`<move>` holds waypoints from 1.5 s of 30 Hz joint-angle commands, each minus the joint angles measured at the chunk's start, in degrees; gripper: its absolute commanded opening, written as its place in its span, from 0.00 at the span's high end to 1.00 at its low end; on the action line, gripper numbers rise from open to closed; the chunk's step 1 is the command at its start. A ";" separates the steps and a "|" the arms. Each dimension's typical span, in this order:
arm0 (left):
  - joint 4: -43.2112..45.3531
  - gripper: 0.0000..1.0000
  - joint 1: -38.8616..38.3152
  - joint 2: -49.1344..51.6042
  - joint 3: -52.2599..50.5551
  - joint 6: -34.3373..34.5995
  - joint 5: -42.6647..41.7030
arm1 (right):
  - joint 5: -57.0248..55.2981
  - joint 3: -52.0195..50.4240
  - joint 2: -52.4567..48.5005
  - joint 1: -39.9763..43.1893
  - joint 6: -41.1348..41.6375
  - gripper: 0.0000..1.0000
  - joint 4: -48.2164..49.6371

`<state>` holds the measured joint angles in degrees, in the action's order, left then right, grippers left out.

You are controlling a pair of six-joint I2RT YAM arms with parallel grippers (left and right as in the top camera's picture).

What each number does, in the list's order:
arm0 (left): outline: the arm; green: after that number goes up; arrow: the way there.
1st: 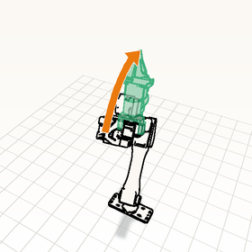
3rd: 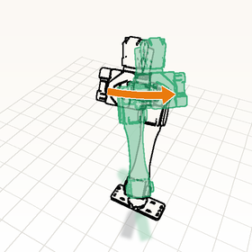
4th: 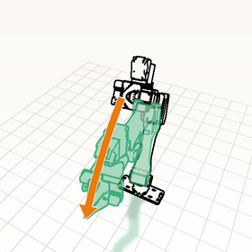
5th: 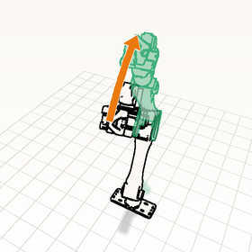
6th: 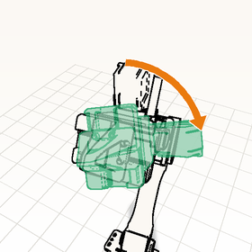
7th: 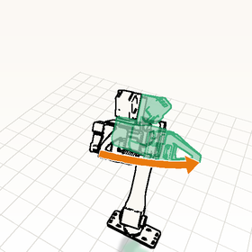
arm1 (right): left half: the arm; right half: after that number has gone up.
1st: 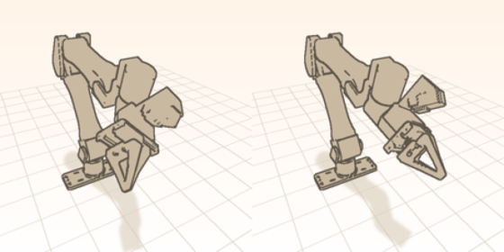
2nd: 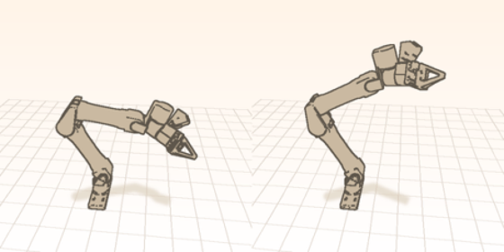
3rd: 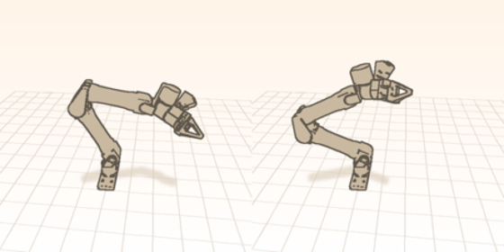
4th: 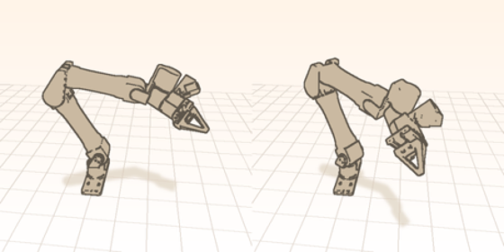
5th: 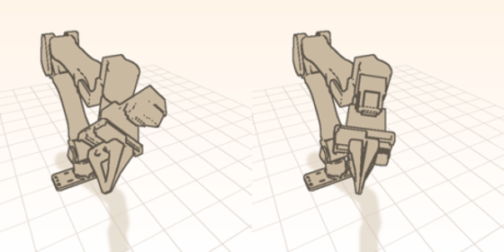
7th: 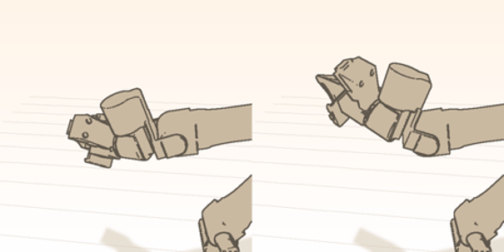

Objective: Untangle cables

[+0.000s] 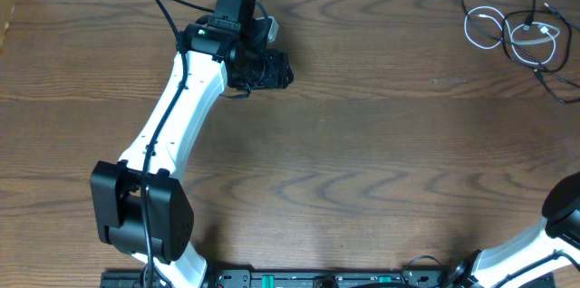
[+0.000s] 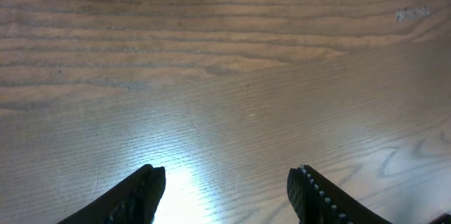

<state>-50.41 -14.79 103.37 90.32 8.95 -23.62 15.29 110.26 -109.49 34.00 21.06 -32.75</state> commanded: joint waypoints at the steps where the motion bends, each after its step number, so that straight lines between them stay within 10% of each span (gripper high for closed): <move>1: -0.11 0.39 -0.26 -1.57 -0.31 -1.66 0.35 | 11.82 0.22 6.23 -0.09 -1.20 0.01 -5.44; 9: -0.13 0.36 -2.03 -1.57 -0.31 -5.92 0.35 | 23.91 0.22 17.53 -3.69 -15.13 0.01 -30.25; 12: -0.13 0.02 -2.01 -1.57 -0.33 -5.92 0.37 | 23.10 0.22 21.62 -6.67 -21.66 0.01 -38.07; 45: 0.09 0.02 -2.01 -1.57 -0.33 -5.92 0.35 | 13.75 -3.52 50.42 -12.48 -28.63 0.01 -57.48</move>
<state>-50.33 -16.97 103.28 90.32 4.03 -23.62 28.77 110.00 -59.16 22.02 -6.81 -90.26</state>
